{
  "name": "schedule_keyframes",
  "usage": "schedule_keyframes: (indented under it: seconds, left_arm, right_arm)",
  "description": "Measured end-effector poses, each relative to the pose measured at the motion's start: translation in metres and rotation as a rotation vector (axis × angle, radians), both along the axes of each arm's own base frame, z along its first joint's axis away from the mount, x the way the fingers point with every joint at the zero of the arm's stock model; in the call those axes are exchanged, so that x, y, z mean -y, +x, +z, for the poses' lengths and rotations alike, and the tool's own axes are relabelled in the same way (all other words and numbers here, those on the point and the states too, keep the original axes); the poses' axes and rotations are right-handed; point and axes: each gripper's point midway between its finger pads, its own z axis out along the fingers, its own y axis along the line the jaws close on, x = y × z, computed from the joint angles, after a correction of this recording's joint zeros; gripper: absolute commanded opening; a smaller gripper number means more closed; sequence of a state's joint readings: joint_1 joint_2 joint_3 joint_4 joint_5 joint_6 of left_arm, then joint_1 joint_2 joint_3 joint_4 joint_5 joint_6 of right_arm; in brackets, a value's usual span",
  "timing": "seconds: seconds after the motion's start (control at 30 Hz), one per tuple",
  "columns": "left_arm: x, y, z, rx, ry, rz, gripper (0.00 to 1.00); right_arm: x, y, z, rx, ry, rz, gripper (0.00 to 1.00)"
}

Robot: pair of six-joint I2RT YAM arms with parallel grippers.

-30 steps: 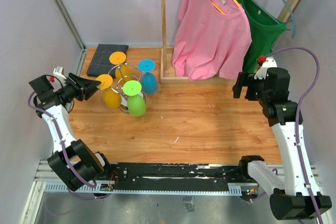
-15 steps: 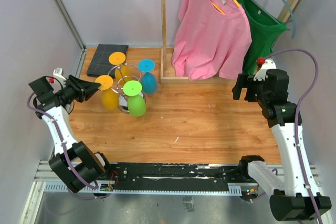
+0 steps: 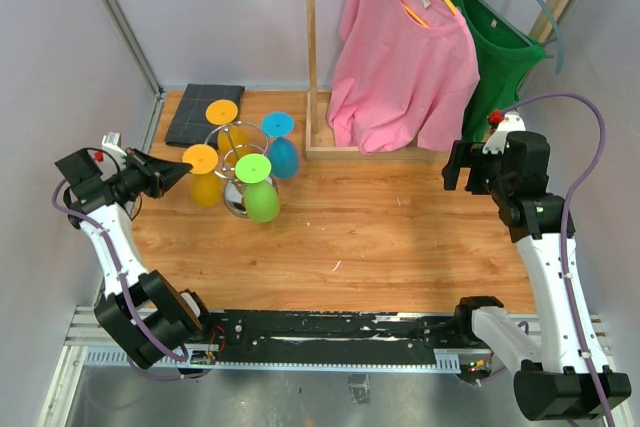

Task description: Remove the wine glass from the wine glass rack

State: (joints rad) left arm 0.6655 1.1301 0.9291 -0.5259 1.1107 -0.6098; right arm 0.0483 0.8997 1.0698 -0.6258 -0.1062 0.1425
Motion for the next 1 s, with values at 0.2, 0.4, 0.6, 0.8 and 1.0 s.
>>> schedule_keyframes:
  seconds: [0.2,0.4,0.6,0.8,1.0]
  left_arm:
    - [0.001,0.0,0.002,-0.002,-0.014,0.0,0.0]
    - [0.002,0.003,0.009,0.017,-0.063,-0.002,0.0]
    - [0.002,0.005,0.016,0.033,-0.093,-0.006,0.0]
    - [0.002,0.004,0.019,0.04,-0.106,-0.012,0.0]
    - [0.001,0.002,0.019,0.043,-0.114,-0.015,0.0]
  right_arm:
    - [0.0,0.0,-0.004,-0.008,0.0,0.0,0.98]
    - [0.0,0.0,-0.006,-0.011,0.001,0.0,0.98]
    - [-0.001,0.001,-0.006,-0.012,0.006,-0.002,0.98]
    - [-0.002,0.004,-0.007,-0.014,0.01,0.001,0.98]
    - [-0.002,0.005,-0.007,-0.011,0.012,0.0,0.98]
